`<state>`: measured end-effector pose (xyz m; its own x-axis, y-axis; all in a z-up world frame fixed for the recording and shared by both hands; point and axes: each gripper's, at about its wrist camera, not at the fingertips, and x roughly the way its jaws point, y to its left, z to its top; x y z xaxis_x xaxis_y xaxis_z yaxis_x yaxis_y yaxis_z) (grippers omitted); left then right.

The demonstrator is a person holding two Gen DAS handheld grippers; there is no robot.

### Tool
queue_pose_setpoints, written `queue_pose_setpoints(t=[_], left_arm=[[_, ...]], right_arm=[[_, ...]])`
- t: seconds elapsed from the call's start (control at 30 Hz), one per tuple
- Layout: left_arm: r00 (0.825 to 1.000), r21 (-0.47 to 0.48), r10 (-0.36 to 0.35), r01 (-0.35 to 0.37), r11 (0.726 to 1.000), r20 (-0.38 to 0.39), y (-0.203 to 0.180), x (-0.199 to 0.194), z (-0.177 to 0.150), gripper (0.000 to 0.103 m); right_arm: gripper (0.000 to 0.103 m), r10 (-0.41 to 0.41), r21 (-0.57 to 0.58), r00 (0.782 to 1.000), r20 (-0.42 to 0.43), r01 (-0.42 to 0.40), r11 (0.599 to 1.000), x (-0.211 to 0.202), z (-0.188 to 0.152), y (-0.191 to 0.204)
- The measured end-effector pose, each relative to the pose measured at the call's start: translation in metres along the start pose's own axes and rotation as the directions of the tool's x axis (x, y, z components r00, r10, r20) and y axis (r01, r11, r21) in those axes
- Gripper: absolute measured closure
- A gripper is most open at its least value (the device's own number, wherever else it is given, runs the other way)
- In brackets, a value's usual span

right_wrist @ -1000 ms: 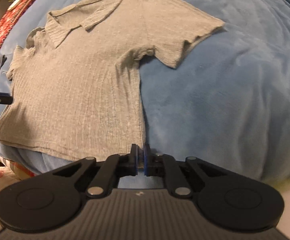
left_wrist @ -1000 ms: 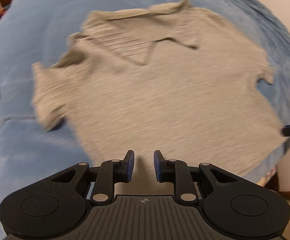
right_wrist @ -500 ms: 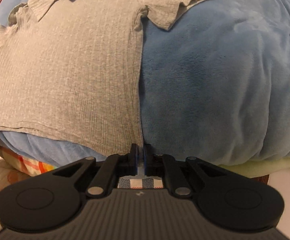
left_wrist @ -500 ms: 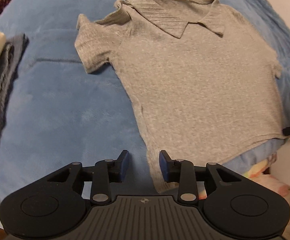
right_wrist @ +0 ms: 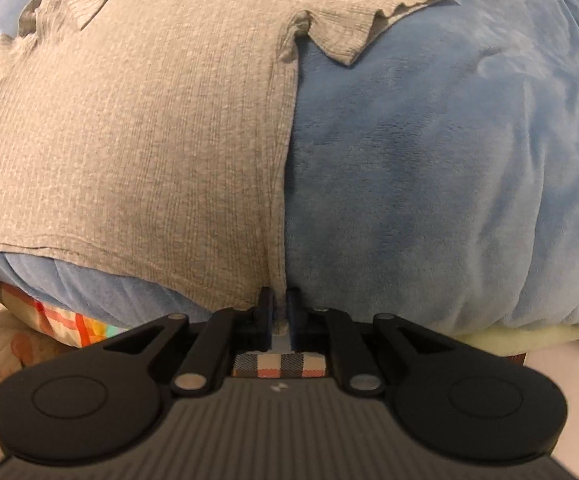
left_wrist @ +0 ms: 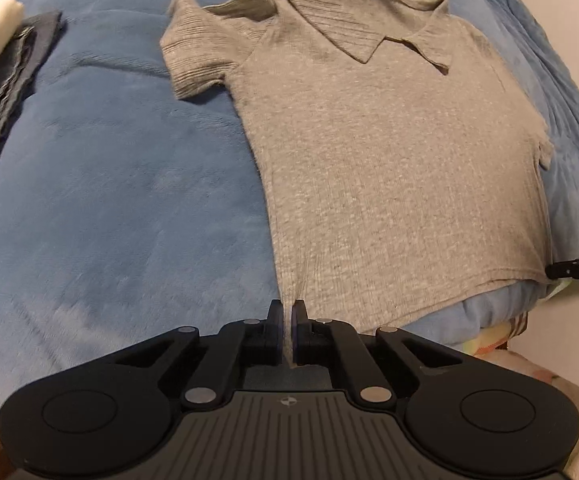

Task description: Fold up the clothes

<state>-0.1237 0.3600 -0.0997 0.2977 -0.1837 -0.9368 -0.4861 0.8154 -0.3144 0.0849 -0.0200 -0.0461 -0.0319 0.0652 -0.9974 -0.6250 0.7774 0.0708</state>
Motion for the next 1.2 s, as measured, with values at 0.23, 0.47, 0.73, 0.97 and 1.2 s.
queue_pose_setpoints(t=[0.23,0.47,0.73,0.97,1.2], left_arm=[[0.993,-0.064,0.03,-0.023,0.998,0.113,0.018,-0.038,0.023,0.075],[0.95,-0.099,0.075,-0.047,0.994,0.302,0.057,-0.033,0.101,0.079],[0.932,-0.066,0.066,-0.046,0.997,0.356,0.086,0.013,0.174,0.079],[0.942,-0.086,0.028,0.001,0.996,0.335,0.095,0.035,0.18,0.073],[0.942,-0.066,0.03,-0.008,0.998,0.334,0.087,0.047,0.187,0.068]], right_arm=[[0.086,0.003,-0.059,0.999,0.046,-0.001,0.998,-0.06,0.015,-0.001],[0.083,0.086,-0.189,0.973,0.212,-0.045,0.981,-0.099,0.101,0.054],[0.083,0.277,-0.406,0.919,0.28,-0.149,0.902,-0.071,0.23,0.164],[0.083,0.385,-0.479,0.896,0.219,-0.245,0.843,-0.025,0.275,0.229],[0.083,0.414,-0.455,0.89,0.189,-0.294,0.84,0.014,0.301,0.252]])
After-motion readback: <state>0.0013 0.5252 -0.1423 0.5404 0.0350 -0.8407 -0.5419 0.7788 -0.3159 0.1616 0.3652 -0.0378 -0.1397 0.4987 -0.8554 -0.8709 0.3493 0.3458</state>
